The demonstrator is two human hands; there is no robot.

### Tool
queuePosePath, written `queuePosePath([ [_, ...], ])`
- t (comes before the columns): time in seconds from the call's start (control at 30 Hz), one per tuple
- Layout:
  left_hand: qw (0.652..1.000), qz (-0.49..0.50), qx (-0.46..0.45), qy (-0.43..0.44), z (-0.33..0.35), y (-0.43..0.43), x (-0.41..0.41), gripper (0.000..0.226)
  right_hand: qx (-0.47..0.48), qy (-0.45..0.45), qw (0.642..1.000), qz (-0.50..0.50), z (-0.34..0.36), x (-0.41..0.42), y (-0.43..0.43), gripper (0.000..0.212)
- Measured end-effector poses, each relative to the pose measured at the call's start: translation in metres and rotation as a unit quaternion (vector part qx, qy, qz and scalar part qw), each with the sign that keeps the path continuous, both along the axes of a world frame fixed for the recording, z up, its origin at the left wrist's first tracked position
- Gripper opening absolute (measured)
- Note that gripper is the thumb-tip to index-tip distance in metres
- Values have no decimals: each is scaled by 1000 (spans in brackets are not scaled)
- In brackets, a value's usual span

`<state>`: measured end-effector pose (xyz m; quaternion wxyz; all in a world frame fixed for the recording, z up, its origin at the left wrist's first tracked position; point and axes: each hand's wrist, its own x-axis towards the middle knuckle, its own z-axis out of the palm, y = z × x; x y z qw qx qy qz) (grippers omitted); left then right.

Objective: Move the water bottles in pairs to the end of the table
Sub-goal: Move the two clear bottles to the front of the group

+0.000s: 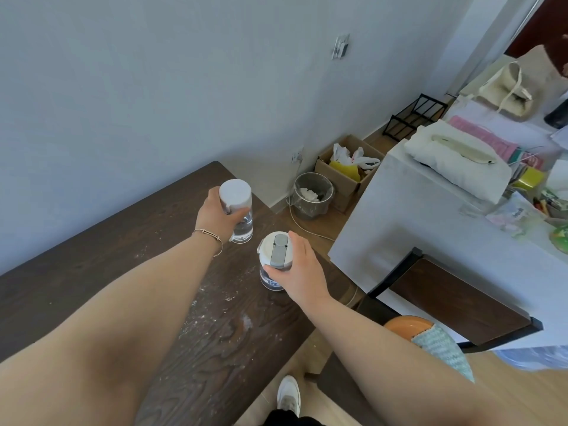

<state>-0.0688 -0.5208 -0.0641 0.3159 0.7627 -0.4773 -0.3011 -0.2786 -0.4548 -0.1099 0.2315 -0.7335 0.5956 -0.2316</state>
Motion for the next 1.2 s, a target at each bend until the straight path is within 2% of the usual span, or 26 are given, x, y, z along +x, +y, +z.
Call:
queuePosePath([
  [0.33, 1000, -7, 4, 12, 10, 69, 27, 76, 32, -7, 998, -54, 7, 7, 25, 89],
  [0.63, 1000, -9, -7, 22, 20, 160, 60, 74, 50, -1, 995, -87, 22, 17, 97, 87],
  [0.97, 998, 53, -12, 22, 34, 266, 71, 73, 37, -10, 999, -37, 49, 32, 160, 86],
  [1.2, 986, 163, -29, 22, 47, 358, 68, 71, 37, -23, 998, 35, 62, 42, 192, 87],
])
